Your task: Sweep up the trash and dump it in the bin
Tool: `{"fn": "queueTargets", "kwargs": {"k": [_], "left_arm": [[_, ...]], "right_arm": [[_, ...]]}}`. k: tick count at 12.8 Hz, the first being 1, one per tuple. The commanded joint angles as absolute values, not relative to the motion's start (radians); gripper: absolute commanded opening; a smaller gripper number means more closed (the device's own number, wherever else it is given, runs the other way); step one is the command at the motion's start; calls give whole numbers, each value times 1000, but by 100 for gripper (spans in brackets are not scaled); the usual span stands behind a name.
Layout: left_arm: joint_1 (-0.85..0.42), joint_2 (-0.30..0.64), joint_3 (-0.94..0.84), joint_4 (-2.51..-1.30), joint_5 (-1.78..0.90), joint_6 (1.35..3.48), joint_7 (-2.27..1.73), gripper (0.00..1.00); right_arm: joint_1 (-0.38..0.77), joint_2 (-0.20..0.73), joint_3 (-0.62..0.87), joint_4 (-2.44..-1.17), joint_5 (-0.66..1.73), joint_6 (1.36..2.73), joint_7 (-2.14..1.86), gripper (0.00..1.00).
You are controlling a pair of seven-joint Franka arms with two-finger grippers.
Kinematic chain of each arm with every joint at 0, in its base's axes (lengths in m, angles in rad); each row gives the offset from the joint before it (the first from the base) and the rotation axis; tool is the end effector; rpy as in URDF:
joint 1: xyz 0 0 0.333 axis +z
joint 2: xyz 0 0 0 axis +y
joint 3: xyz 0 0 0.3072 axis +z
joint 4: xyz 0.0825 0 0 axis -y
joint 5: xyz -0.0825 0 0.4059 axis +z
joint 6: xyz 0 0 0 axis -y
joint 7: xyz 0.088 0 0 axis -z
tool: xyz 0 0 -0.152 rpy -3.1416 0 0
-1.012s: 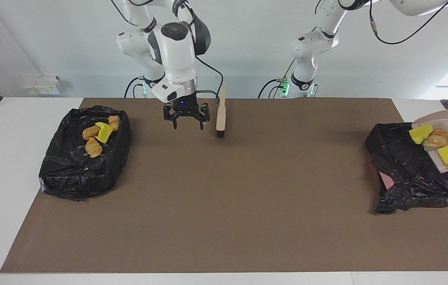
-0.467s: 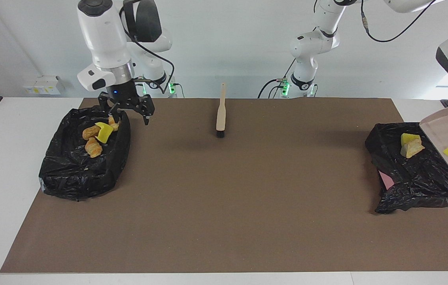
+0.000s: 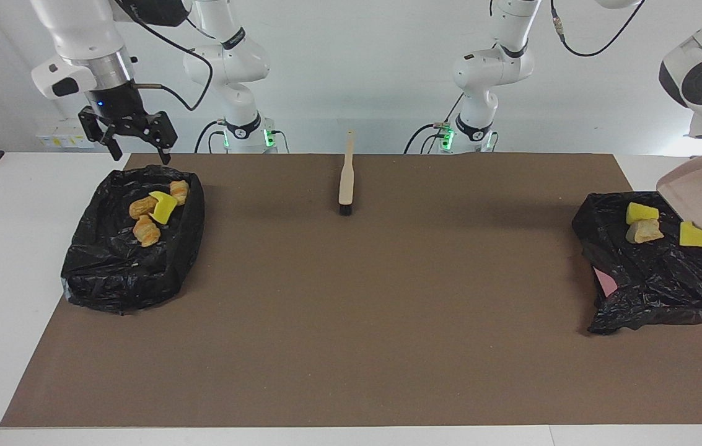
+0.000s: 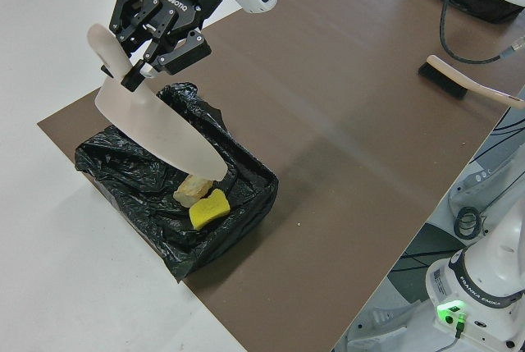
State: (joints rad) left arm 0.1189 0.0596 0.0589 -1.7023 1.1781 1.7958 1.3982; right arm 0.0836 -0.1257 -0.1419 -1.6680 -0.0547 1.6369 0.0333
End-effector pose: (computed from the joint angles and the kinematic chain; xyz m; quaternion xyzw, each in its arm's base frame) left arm 0.5923 0.2262 0.5681 -0.6148 0.5699 0.3766 0.3943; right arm 0.5474 -0.0440 0.5985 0.9977 -0.0451 0.0464 0.0190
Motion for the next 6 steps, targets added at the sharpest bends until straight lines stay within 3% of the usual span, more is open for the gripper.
{"fn": "queueTargets", "kwargs": {"k": [1, 6], "left_arm": [[45, 35, 71, -1729, 1287, 1695, 1347, 0], [-40, 15, 55, -1721, 1211, 1583, 1234, 0]], "right_arm": [[80, -139, -144, -1667, -46, 1586, 17, 100], [89, -138, -135, -1669, -44, 1597, 18, 100]]}}
